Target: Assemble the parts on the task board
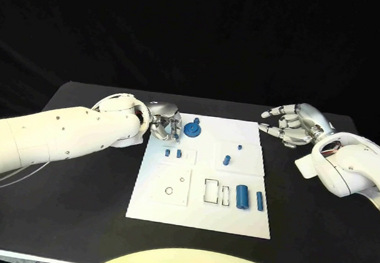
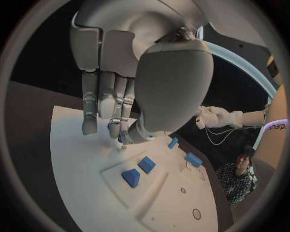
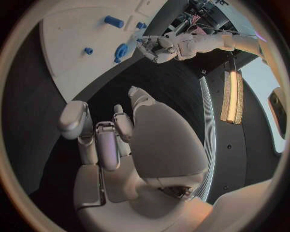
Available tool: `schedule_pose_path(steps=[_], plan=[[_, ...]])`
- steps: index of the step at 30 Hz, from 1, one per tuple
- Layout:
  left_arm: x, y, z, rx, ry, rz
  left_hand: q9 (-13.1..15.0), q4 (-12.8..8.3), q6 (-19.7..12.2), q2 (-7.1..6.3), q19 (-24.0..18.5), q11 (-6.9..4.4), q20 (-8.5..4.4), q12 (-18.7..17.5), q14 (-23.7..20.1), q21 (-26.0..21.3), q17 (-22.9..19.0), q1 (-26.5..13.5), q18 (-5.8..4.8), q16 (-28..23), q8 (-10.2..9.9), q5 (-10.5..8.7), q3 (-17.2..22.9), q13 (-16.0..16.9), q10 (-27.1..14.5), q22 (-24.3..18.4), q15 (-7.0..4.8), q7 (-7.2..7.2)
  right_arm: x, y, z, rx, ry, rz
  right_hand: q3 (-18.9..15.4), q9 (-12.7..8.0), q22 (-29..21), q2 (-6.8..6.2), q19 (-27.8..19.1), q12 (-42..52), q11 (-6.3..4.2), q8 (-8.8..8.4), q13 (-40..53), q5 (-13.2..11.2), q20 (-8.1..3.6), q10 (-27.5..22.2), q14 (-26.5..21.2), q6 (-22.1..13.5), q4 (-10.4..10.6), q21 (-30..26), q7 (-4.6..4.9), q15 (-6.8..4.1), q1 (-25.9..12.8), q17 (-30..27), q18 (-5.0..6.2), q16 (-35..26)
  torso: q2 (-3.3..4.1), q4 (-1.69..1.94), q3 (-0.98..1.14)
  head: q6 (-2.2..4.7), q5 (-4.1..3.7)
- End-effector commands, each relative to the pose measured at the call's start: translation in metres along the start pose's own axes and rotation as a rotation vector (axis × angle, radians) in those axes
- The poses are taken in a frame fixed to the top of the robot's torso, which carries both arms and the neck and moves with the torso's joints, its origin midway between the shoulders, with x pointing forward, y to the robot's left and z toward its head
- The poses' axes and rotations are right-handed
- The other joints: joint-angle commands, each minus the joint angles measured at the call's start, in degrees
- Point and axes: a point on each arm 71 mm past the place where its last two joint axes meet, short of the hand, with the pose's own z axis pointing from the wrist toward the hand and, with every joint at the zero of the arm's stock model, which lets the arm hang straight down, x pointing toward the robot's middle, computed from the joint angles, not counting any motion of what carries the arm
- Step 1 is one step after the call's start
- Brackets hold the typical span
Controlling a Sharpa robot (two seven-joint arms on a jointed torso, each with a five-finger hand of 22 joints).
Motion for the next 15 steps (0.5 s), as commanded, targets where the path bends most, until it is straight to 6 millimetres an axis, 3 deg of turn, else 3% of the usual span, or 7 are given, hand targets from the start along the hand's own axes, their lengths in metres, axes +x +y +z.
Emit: schedule_pose_path(steps=[1, 15], plan=[[0.0025, -0.0014, 0.0013, 0.003, 0.030, -0.004, 0.1, -0.3, 0.3, 0.12, -0.2, -0.13, 0.11, -0.4, 0.0, 0.2, -0.2, -0.6, -0.02, 0.0, -0.3, -0.01, 0.0, -0.1, 0.5, 0.0, 0.28, 0.07, 0.0012, 0.0004, -0.0002, -0.009, 0.010, -0.003, 0.4, -0.1, 0.0, -0.45, -0.3, -0.2, -0.05, 0.30, -0.1, 0.2, 0.05, 0.0, 3.3, -0.4, 0.0, -0.2, -0.10, -0.42, -0.2, 4.4, 0.43, -0.3, -0.02, -0.02, -0.01, -0.16, 0.09], [0.0065, -0.0031, 0.0031, 0.007, 0.060, -0.002, 0.2, -0.4, 0.5, 0.05, -0.3, -0.16, 0.13, -0.5, -0.1, 0.2, -0.4, -0.7, 0.01, 0.0, -0.3, -0.03, 0.1, -0.1, 0.7, 0.0, 0.27, 0.04, 0.0018, 0.0002, -0.0002, -0.008, 0.011, -0.003, 0.4, -0.1, 0.0, -0.45, -0.3, -0.2, -0.05, 0.30, -0.1, 0.2, 0.05, 0.0, 3.3, -0.4, 0.0, -0.2, -0.10, -0.42, -0.2, 4.4, 0.43, -0.3, -0.01, -0.05, 0.06, -0.39, 0.12]])
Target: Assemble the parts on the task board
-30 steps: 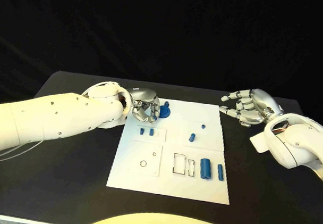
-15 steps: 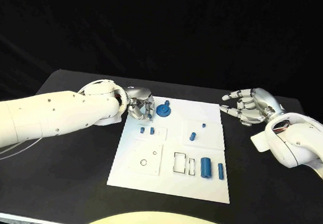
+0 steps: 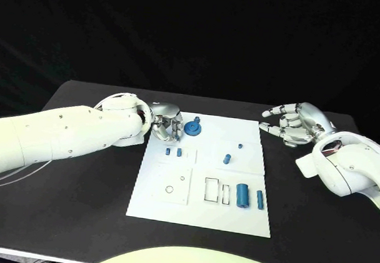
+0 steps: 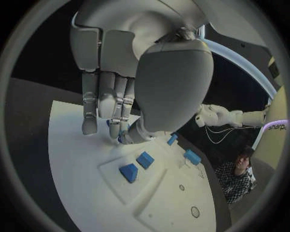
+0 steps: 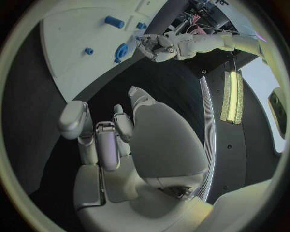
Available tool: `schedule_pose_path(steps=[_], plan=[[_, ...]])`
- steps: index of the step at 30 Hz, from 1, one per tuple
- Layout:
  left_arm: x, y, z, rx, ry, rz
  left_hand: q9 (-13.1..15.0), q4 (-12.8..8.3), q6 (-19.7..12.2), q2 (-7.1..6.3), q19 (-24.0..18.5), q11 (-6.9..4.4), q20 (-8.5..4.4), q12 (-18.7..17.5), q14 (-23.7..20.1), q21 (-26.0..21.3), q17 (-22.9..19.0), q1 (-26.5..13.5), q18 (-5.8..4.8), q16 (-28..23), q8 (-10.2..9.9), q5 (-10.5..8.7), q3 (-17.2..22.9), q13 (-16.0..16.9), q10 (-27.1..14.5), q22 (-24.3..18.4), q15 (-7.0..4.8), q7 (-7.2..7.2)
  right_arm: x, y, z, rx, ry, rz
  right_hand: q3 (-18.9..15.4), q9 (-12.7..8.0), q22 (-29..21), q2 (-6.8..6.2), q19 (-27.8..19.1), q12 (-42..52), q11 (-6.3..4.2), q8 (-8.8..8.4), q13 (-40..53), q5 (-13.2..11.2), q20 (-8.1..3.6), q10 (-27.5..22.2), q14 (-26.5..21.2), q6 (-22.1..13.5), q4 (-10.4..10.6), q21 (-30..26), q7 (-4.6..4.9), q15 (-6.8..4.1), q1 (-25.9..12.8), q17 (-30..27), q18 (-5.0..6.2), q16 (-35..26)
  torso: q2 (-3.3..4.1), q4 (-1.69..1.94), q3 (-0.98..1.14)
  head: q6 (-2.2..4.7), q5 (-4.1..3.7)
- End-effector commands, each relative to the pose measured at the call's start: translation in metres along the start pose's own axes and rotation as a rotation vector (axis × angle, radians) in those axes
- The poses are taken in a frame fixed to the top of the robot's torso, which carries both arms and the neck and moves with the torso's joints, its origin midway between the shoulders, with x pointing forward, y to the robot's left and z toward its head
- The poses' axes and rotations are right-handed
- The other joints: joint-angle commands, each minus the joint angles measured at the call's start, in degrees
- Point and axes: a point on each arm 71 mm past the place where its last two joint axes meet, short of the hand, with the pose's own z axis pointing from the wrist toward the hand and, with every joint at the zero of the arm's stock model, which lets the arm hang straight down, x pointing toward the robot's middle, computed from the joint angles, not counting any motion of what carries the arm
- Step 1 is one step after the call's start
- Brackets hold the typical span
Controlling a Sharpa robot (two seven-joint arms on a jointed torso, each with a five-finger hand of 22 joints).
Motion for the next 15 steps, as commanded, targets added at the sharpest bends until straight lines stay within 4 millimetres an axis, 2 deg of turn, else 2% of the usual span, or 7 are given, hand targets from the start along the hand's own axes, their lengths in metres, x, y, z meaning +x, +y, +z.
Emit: schedule_pose_path(steps=[1, 15], plan=[[0.0022, -0.0013, 0.0007, 0.005, 0.028, -0.004, 0.1, -0.4, 0.5, 0.05, -0.3, 0.04, 0.13, -0.3, -0.1, 0.2, 0.0, -0.7, 0.01, 0.0, -0.3, -0.03, 0.1, -0.1, 0.5, 0.0, 0.27, 0.04, 0.0012, 0.0008, -0.0001, -0.009, 0.010, -0.004, 0.4, -0.1, -0.1, -0.45, -0.3, -0.2, -0.05, 0.30, -0.1, 0.2, 0.05, 0.0, 3.3, -0.4, 0.0, -0.2, -0.10, -0.42, -0.2, 4.4, 0.43, -0.3, 0.02, 0.01, 0.03, -0.05, -0.08], [0.0051, -0.0023, 0.0032, 0.012, 0.042, -0.010, 0.1, -0.5, 0.5, 0.02, -0.5, 0.03, 0.14, -0.4, -0.1, 0.1, -0.1, -0.8, 0.03, 0.0, -0.4, -0.06, 0.1, -0.1, 0.6, -0.1, 0.27, 0.04, 0.0016, 0.0011, 0.0001, -0.011, 0.010, -0.005, 0.6, -0.1, -0.2, -0.55, -0.4, -0.2, -0.08, 0.41, -0.2, 0.2, 0.03, 0.0, 3.3, -0.4, 0.0, -0.5, -0.12, -0.44, -0.3, 4.3, 0.47, -0.4, 0.08, -0.04, -0.01, -0.16, -0.30]])
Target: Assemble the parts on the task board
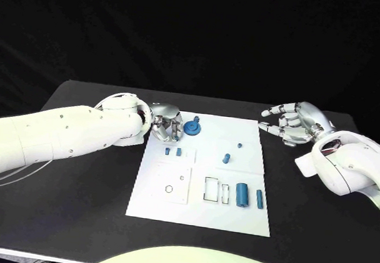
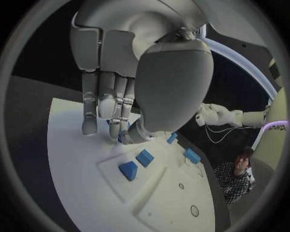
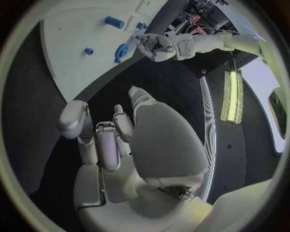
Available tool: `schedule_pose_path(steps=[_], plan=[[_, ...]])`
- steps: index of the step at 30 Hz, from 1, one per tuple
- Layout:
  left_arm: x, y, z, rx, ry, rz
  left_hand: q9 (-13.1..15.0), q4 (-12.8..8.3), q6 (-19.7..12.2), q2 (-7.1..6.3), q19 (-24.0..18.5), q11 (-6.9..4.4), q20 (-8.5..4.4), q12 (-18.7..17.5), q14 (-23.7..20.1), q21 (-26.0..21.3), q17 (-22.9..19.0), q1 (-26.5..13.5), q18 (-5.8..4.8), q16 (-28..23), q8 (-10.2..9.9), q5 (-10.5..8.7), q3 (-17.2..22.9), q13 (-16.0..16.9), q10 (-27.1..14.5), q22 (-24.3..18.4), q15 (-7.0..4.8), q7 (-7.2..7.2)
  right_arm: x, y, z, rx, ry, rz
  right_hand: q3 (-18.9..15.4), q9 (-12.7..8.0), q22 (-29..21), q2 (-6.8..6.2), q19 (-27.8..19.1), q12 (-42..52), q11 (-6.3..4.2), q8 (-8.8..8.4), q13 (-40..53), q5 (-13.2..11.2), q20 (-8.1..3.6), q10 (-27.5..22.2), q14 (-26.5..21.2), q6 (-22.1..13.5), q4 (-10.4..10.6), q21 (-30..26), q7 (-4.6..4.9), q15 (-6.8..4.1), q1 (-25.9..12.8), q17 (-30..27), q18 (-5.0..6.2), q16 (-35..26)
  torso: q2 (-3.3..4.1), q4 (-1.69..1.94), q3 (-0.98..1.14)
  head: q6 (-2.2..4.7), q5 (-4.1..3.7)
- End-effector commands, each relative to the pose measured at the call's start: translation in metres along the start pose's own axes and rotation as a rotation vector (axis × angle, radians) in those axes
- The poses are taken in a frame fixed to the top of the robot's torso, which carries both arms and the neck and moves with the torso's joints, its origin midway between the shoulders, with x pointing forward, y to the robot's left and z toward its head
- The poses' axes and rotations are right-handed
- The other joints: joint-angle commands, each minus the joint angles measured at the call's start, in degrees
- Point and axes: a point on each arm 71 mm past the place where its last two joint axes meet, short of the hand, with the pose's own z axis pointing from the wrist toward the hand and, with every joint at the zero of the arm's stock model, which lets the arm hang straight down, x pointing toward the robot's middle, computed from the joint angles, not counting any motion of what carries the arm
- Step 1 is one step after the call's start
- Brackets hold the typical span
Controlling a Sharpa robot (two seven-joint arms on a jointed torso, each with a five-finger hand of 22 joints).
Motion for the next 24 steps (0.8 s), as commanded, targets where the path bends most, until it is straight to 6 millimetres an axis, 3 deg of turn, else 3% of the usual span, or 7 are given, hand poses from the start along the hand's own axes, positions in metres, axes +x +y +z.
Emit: schedule_pose_path(steps=[1, 24], plan=[[0.0035, -0.0020, 0.0013, 0.013, 0.023, -0.010, 0.1, -0.3, 0.6, 0.02, -0.5, 0.03, 0.14, -0.4, -0.1, 0.1, 0.0, -0.8, 0.03, 0.0, -0.4, -0.06, -0.1, -0.1, 0.6, -0.1, 0.27, 0.04, 0.0013, 0.0009, 0.0001, -0.010, 0.009, -0.004, 0.2, -0.1, 0.0, -0.32, -0.4, -0.2, -0.08, 0.18, 0.0, 0.2, 0.03, -0.1, 3.1, -0.4, 0.0, -0.1, -0.12, -0.23, 0.0, 4.3, 0.47, -0.4, 0.00, 0.04, -0.01, -0.07, -0.28], [0.0087, -0.0017, 0.0032, 0.007, 0.057, -0.001, 0.3, -0.7, 1.2, 0.12, -0.5, -0.15, 0.14, -0.6, -0.1, 0.2, 0.0, -0.8, 0.01, 0.0, -0.4, -0.29, 0.0, 0.1, 1.4, 0.1, 0.17, -0.06, 0.0017, 0.0010, 0.0003, -0.011, 0.011, -0.005, 0.2, -0.1, 0.0, -0.32, -0.4, -0.2, -0.08, 0.18, 0.0, 0.2, 0.03, -0.1, 3.1, -0.4, 0.0, -0.1, -0.12, -0.23, 0.0, 4.3, 0.47, -0.4, -0.04, 0.07, 0.07, -0.29, -0.31]])
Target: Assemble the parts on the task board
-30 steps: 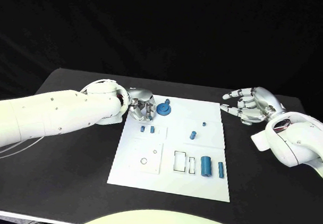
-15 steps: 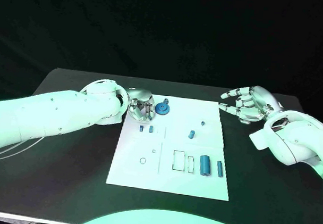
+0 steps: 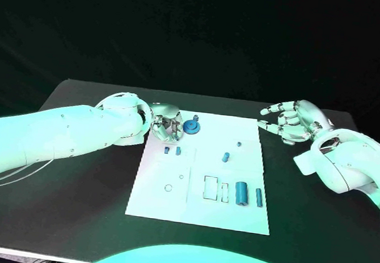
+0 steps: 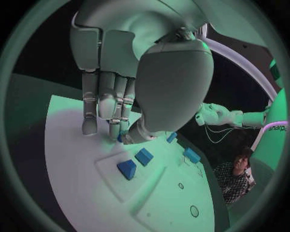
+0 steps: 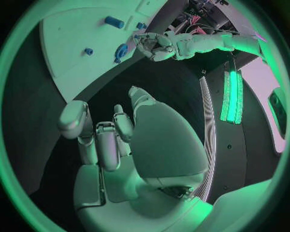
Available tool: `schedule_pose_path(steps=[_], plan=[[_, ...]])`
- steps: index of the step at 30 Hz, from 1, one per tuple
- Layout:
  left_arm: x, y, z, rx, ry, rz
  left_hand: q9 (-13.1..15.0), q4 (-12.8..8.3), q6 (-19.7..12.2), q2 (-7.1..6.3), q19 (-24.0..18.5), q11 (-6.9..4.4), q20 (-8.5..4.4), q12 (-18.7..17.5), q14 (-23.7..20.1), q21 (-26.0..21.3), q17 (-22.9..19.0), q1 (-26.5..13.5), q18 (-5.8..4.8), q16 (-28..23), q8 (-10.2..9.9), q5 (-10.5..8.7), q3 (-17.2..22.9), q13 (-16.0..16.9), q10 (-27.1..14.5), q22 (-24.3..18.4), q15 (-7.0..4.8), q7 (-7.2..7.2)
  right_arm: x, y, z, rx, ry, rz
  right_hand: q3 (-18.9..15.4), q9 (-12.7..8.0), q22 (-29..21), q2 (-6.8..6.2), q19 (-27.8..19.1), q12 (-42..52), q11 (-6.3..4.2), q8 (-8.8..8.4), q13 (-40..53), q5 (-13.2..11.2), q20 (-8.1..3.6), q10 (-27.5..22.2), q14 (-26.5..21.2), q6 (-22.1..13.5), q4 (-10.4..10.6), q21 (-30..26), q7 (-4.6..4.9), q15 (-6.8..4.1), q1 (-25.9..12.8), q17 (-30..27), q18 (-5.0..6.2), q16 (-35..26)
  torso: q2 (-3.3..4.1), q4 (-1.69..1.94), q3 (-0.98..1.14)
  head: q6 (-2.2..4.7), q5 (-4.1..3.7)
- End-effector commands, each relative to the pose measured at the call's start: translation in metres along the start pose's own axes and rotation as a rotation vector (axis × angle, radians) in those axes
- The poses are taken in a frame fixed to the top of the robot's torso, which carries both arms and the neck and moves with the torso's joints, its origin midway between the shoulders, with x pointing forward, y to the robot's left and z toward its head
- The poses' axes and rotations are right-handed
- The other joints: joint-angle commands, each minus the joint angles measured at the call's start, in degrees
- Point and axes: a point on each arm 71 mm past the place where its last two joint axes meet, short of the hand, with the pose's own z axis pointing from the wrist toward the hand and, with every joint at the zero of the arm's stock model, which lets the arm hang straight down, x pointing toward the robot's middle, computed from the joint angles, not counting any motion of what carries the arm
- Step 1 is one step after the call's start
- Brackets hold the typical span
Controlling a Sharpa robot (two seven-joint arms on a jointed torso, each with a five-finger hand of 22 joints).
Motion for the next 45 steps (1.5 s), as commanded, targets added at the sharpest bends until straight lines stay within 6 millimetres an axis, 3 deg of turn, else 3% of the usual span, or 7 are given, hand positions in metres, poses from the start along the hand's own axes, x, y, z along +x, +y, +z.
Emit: schedule_pose_path(steps=[1, 10, 20, 33, 45], plan=[[0.0057, -0.0006, 0.0004, 0.002, 0.044, 0.005, 0.2, -0.3, 0.3, 0.11, -0.4, -0.03, 0.02, -0.2, -0.1, 0.2, 0.0, -0.4, 0.02, 0.0, 0.1, -0.28, -0.1, 0.1, 0.4, 0.0, 0.17, -0.05, 0.0013, 0.0009, 0.0000, -0.010, 0.010, -0.005, 0.2, -0.1, -0.1, -0.32, -0.4, -0.2, -0.08, 0.18, -0.1, 0.2, 0.03, -0.1, 3.1, -0.4, 0.0, -0.1, -0.12, -0.23, 0.0, 4.3, 0.47, -0.4, 0.02, 0.02, 0.04, -0.02, -0.06], [0.0063, 0.0013, 0.0014, -0.010, 0.049, 0.014, 0.2, -0.5, 0.2, -0.07, -0.4, 0.04, 0.01, -0.5, -0.2, 0.2, -0.1, -0.6, 0.03, 0.0, -0.2, -0.30, -0.2, 0.1, 0.4, 0.1, 0.16, 0.00, 0.0012, 0.0008, 0.0000, -0.010, 0.010, -0.005, 0.5, -0.1, -0.1, -0.42, -0.4, -0.3, -0.10, 0.31, -0.2, 0.2, -0.01, -0.1, 3.1, -0.4, 0.0, -0.3, -0.14, -0.26, -0.1, 4.2, 0.48, -0.4, 0.04, -0.01, -0.03, -0.06, -0.11], [0.0054, 0.0010, 0.0014, 0.000, 0.025, 0.008, -0.7, -0.9, -3.0, -0.42, -1.2, 0.74, 0.39, -2.8, -0.5, -0.3, -0.7, -1.4, 0.13, 0.1, -3.4, -0.17, 0.5, 0.1, -0.2, -0.2, 0.74, 0.78, 0.0013, 0.0008, -0.0001, -0.011, 0.011, -0.005, 0.5, -0.1, -0.1, -0.42, -0.4, -0.3, -0.10, 0.31, -0.2, 0.2, -0.01, -0.1, 3.1, -0.4, 0.0, -0.3, -0.14, -0.26, -0.1, 4.2, 0.48, -0.4, -0.01, 0.01, -0.06, 0.02, -0.21], [0.0042, 0.0009, -0.0008, 0.017, 0.002, -0.004, -0.9, -0.7, -3.2, -0.64, -1.1, 0.85, 0.51, -3.1, -0.6, -0.3, -0.8, -2.0, 0.11, 0.1, -3.9, -0.24, 0.4, 0.2, -0.1, -0.1, 0.87, 0.94, 0.0010, -0.0001, -0.0004, -0.009, 0.012, -0.005, 0.5, -0.1, -0.1, -0.48, -0.3, -0.3, -0.11, 0.34, -0.2, 0.2, -0.02, 0.0, 3.1, -0.4, 0.0, -0.3, -0.15, -0.27, -0.2, 4.2, 0.47, -0.4, 0.03, 0.05, -0.06, 0.01, -0.17], [0.0043, 0.0058, -0.0030, 0.000, 0.009, -0.007, -1.7, -0.8, -4.7, -1.13, -1.3, 0.80, 0.60, -3.8, -0.7, -0.7, -1.1, -2.3, 0.21, 0.2, -5.5, -0.17, 0.7, 0.4, 0.3, -0.4, 0.86, 1.01, 0.0011, -0.0019, -0.0003, 0.003, 0.022, -0.011, 0.6, -0.3, -1.1, -0.93, -0.9, -1.3, -0.06, 0.33, -1.5, 0.1, -0.02, -1.2, 3.0, -0.8, 0.0, -2.0, -0.10, -0.25, -0.5, 3.7, 0.75, -0.7, -0.04, 0.00, -0.06, 0.06, -0.08]])
